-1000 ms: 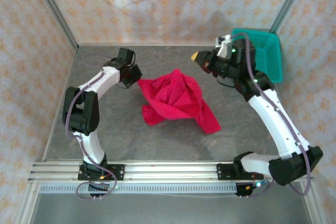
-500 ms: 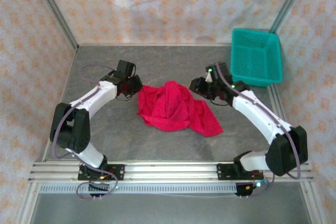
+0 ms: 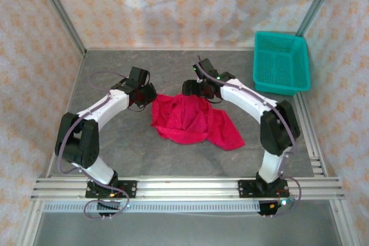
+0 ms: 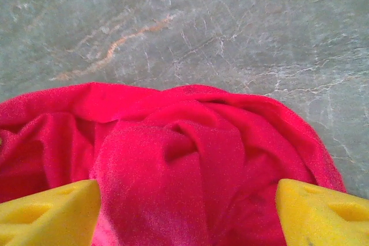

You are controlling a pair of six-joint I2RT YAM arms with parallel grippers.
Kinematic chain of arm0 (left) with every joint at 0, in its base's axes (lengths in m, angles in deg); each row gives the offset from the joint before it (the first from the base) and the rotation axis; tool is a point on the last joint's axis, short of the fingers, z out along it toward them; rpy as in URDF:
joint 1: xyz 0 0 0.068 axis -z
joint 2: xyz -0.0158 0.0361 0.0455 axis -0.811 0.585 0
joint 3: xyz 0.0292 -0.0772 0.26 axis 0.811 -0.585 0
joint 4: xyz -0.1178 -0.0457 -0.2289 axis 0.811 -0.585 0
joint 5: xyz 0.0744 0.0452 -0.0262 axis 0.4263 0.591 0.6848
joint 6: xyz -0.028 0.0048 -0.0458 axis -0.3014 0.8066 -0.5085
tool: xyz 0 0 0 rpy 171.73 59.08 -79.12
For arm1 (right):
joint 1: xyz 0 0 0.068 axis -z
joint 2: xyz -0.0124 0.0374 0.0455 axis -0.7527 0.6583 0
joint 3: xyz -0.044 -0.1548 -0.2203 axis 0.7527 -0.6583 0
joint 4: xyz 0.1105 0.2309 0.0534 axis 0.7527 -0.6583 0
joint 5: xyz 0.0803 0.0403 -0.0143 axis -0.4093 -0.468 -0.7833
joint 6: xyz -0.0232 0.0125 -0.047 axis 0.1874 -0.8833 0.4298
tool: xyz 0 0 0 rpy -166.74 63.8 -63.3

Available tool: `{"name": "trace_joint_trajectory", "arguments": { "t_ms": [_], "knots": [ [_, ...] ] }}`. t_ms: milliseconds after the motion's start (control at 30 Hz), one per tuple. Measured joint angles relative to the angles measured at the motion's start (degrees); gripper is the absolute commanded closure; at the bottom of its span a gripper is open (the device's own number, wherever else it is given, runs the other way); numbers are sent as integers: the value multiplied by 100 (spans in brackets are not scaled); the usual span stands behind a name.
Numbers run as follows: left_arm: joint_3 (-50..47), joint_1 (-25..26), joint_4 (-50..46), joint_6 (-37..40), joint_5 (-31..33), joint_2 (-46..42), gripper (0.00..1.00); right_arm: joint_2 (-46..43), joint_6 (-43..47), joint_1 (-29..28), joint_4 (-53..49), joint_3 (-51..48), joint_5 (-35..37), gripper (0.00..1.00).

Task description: Fold the inside-out t-shirt

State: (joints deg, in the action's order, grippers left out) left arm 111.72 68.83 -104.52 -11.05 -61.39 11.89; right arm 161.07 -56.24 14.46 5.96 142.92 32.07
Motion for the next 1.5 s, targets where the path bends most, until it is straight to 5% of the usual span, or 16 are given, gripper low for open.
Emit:
{"name": "trace_joint_trajectory", "arguments": {
  "t_ms": [167,233,400,700,933,967,1067,1167,1333,1500],
  "knots": [
    [9,-48,-28,11,7,0,100,85,55,-26,-190,107,-151,87],
    [13,-136,-28,26,-2,0,100,85,55,-31,-297,260,-186,100],
    [48,-643,-31,44,-46,4,100,-125,48,79,-592,728,-221,100],
    [-208,-1731,114,-7,-83,-127,100,-1991,-208,1397,-614,728,-586,100],
    [-1434,-1644,496,-175,-44,-728,100,-3432,-273,1615,-236,-1167,-774,100],
    [-1582,-1598,501,-175,-24,-800,98,-3445,-306,1672,-184,-1532,-815,100],
    [-1705,-1231,404,-138,179,-1008,60,-3303,-431,1744,57,-2562,-1062,100],
    [-1521,-647,111,-4,577,-1390,35,-3268,-540,1735,131,-3405,-1296,100],
    [-697,109,-232,455,988,-1998,26,-3445,-599,1729,232,-4011,-1438,100],
    [-28,868,22,872,492,-1738,25,-3799,-647,1729,411,-4232,-1403,100]
  ]
}}
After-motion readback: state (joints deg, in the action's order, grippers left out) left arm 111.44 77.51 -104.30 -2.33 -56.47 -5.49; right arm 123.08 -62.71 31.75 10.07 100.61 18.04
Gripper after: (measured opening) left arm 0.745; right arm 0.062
